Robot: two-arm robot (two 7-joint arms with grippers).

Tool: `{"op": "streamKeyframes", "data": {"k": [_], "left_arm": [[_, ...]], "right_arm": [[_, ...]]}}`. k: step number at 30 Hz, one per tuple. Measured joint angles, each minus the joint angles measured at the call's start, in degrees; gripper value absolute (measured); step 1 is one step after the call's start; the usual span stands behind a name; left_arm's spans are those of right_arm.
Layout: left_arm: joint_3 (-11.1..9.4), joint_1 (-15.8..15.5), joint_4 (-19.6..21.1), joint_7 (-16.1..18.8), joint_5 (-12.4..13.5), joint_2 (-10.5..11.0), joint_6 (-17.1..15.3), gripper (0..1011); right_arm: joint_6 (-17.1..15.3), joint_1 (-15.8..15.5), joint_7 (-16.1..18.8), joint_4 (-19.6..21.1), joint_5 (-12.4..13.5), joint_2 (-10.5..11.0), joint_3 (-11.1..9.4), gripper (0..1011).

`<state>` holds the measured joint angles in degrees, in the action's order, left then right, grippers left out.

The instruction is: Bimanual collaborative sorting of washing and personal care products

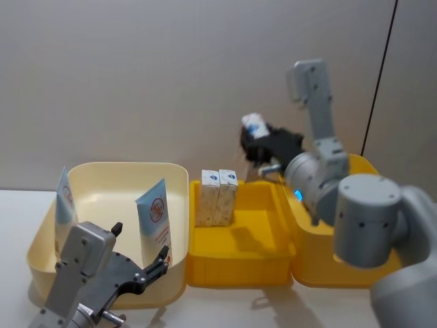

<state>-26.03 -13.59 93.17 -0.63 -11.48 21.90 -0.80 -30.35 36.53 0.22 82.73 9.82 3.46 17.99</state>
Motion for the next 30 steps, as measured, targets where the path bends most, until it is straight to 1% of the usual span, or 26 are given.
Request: {"op": "streamKeyframes", "data": {"k": [4, 5, 7, 8, 10, 13, 16, 17, 20, 23, 27, 30], "left_arm": [[0.0, 0.0, 0.0, 0.0, 0.0, 0.0, 0.0, 1002], [0.0, 0.0, 0.0, 0.0, 0.0, 0.0, 0.0, 1003], [0.0, 0.0, 0.0, 0.0, 0.0, 0.0, 0.0, 1003], [0.0, 0.0, 0.0, 0.0, 0.0, 0.0, 0.0, 1003], [0.0, 0.0, 0.0, 0.0, 0.0, 0.0, 0.0, 1003], [0.0, 0.0, 0.0, 0.0, 0.0, 0.0, 0.0, 1003], [0.0, 0.0, 0.0, 0.0, 0.0, 0.0, 0.0, 1003], [0.0, 0.0, 0.0, 0.0, 0.0, 0.0, 0.0, 1003], [0.0, 0.0, 0.0, 0.0, 0.0, 0.0, 0.0, 1003], [0.0, 0.0, 0.0, 0.0, 0.0, 0.0, 0.0, 1003], [0.0, 0.0, 0.0, 0.0, 0.0, 0.0, 0.0, 1003], [0.0, 0.0, 0.0, 0.0, 0.0, 0.0, 0.0, 1003]], "right_arm": [[0.9, 1.5, 0.3, 0.7, -1.1, 1.6, -0.4, 404], [1.1, 2.0, 0.4, 1.1, -1.7, 2.4, -0.6, 404], [1.2, 2.4, 0.5, 1.3, -2.2, 3.0, -0.9, 404], [1.3, 2.8, 0.5, 1.7, -2.7, 3.9, -1.2, 404], [1.3, 3.2, 0.6, 2.1, -3.2, 4.9, -1.6, 404], [1.0, 3.6, 0.7, 2.8, -4.3, 6.9, -2.5, 404], [0.5, 3.7, 0.7, 3.1, -4.8, 8.1, -3.2, 404], [-0.1, 3.7, 0.8, 3.4, -5.1, 8.9, -3.6, 404], [-0.8, 3.6, 0.9, 3.6, -5.4, 9.9, -4.2, 404], [-2.2, 3.2, 1.2, 3.8, -5.6, 10.8, -4.9, 404], [-3.6, 2.7, 1.6, 3.7, -5.6, 11.2, -5.5, 404], [-4.6, 2.5, 1.9, 3.1, -5.4, 11.0, -5.8, 404]]}}
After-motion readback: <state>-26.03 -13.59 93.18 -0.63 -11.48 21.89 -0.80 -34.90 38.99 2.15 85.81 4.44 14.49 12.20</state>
